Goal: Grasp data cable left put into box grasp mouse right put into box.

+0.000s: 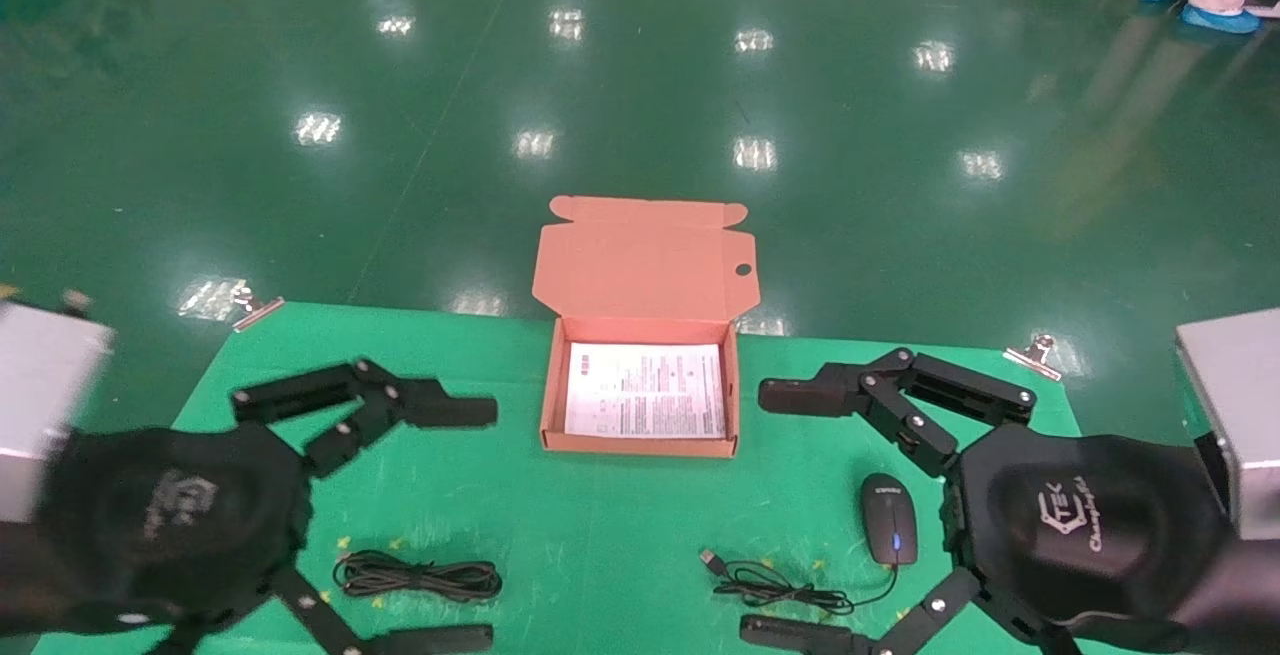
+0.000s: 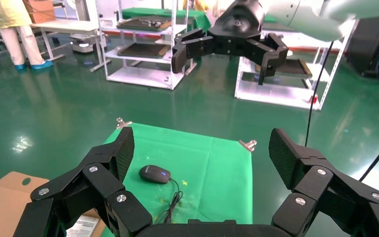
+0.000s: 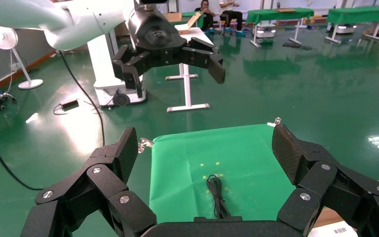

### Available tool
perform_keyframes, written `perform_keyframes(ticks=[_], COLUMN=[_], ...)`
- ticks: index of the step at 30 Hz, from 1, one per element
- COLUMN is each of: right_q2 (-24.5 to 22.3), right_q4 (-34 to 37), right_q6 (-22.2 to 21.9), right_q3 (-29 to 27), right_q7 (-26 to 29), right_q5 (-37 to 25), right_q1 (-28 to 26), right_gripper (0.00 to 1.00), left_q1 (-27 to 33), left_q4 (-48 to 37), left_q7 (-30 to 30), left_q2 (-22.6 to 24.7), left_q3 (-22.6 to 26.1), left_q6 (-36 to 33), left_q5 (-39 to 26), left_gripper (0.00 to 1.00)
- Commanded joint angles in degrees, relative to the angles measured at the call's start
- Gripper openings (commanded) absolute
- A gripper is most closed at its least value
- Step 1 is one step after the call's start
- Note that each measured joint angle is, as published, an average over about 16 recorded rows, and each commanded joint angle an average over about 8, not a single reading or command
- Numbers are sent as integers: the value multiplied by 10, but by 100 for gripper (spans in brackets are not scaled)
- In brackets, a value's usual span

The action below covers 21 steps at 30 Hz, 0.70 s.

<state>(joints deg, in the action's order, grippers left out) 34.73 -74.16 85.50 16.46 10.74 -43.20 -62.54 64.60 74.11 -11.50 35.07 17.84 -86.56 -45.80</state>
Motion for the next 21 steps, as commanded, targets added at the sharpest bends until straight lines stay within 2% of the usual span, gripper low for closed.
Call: perform_keyframes(ticks=[1, 7, 12, 21], right_q2=[0, -8, -4, 21], right_q4=[-1, -17, -24, -30], right_q6=[0, 3, 19, 45], right_q3=[0, 12, 37, 140], right_q7=[0, -6, -26, -93], right_q5=[-1, -47, -118, -274], right_q1=[-1, -30, -77, -186], right_gripper=[100, 100, 100, 100], left_q1=[8, 66, 127, 232], left_q4=[2, 4, 5, 1], left_q7=[-3, -25, -56, -84], left_q2=[0, 12, 28, 66], left_q3=[5, 43, 91, 211], left_q6=[-2, -20, -32, -41], left_q5=[-10, -78, -149, -274], left_gripper=[100, 100, 100, 100])
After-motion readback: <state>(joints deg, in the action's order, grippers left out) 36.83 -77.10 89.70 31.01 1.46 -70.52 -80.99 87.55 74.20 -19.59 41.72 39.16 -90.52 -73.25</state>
